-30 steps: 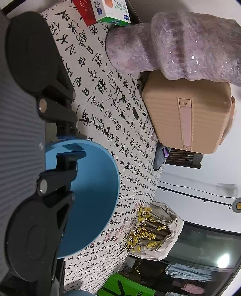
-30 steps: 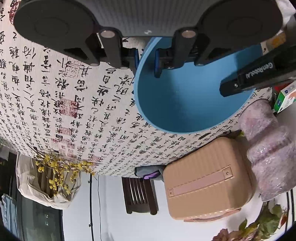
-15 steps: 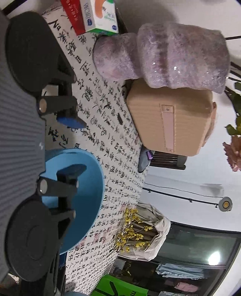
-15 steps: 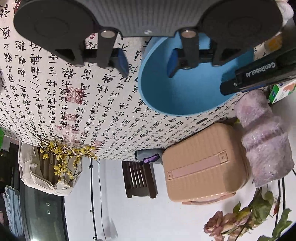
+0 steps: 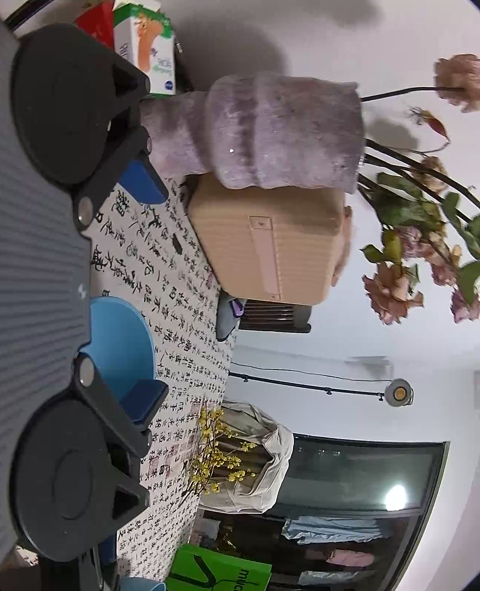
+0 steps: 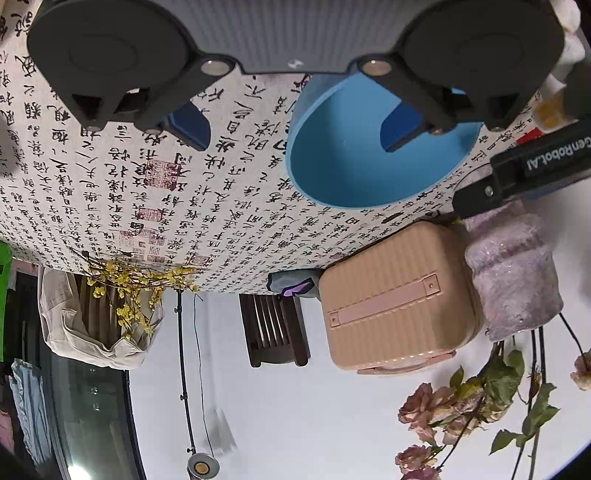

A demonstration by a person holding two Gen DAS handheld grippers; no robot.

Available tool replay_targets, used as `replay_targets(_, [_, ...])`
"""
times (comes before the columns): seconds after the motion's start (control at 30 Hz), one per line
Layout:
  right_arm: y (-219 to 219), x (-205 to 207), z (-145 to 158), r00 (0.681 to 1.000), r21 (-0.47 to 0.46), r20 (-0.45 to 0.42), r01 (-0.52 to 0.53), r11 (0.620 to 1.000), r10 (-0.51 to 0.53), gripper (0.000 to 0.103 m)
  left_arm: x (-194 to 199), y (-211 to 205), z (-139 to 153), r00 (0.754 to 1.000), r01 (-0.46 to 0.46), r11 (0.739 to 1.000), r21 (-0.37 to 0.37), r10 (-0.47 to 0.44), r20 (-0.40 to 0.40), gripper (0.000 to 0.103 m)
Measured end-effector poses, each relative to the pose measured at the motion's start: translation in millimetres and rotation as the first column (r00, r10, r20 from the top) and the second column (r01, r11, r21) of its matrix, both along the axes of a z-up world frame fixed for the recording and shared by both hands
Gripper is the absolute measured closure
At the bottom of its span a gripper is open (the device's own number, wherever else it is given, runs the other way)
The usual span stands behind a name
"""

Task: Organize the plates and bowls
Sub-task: 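Open both tools to release the blue bowl rim, then move both open tools back toward the remaining blue bowls and plates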

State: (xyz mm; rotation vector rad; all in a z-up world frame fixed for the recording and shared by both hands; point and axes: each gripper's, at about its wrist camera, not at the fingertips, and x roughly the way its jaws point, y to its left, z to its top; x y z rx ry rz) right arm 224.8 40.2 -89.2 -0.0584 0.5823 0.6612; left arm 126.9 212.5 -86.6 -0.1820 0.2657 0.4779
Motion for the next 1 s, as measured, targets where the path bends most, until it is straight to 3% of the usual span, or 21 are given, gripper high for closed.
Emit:
replay_targets(0.57, [-47, -6, -1, 0.997, 0.009, -0.042, 0.066, 0.998, -0.065, 0.000, -9, -19, 2, 0.996, 0.084, 0.996, -0.015, -0.084, -0.012, 0.000])
replay_targets(1.0, [-77, -20, 2, 0.985, 0.018, 0.115, 0.128, 0.992, -0.129, 0.000, -6, -38, -4, 0.993, 0.109, 0.994, 0.008, -0.108, -0.039, 0.000])
